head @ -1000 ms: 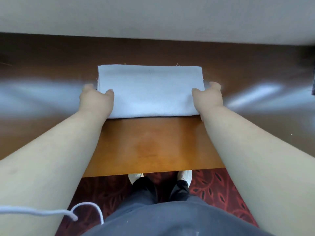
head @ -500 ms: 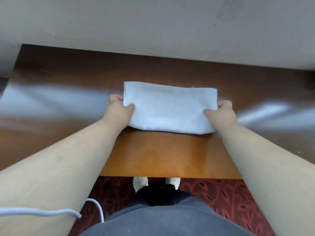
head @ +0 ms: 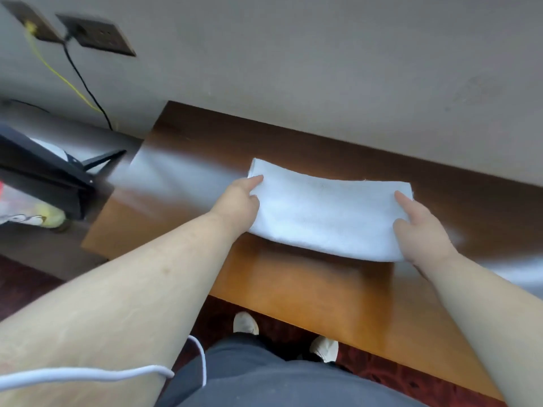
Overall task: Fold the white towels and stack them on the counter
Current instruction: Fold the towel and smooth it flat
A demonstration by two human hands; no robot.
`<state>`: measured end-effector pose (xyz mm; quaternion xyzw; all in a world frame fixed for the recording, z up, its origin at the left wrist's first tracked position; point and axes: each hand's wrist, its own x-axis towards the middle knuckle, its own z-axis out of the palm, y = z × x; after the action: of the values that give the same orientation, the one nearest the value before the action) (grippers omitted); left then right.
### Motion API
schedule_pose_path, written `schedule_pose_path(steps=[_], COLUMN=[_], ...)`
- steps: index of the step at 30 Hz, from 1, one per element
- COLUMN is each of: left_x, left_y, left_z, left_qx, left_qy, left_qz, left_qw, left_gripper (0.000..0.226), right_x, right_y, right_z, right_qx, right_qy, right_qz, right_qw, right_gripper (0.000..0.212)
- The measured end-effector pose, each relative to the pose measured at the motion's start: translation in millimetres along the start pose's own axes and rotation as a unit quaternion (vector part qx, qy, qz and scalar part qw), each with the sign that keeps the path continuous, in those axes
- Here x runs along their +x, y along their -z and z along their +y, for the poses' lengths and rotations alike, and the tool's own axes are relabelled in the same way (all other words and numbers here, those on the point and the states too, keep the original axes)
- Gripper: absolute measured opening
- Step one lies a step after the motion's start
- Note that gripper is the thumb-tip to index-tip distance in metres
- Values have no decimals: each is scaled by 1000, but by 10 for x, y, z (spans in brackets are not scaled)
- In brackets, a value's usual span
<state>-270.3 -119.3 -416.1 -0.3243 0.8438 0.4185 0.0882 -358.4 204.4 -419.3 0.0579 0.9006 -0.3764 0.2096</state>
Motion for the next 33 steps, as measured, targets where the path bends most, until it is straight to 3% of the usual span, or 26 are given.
schedule_pose_path(steps=[9,13,17,28,33], left_x=[491,960,1484,2605,2701], left_y=[1361,1880,2268,2296,2242], left_z=[-668,-902,-1002,-1380,-1427], left_qx=[-49,-22,-84,66,105], left_qy=[25,-14,-15,-82,-92], left_qz=[59,52,29,-29,-6], left_qw=[997,998,996,994,990], left_gripper=[50,51,46,52,53], right_x=[38,94,208,824,938], right_y=[-999,-1484,-1962,-2569,-2575], right_z=[-1225,-1670,-1981,-2226,-2219], right_qx=[-2,19,34,-91,-92], right_qy=[114,102,74,25,-11], right_qz=[-9,-1,-13,-3,30], right_qw=[993,995,997,996,995], right_gripper=[71,73,80,84,80])
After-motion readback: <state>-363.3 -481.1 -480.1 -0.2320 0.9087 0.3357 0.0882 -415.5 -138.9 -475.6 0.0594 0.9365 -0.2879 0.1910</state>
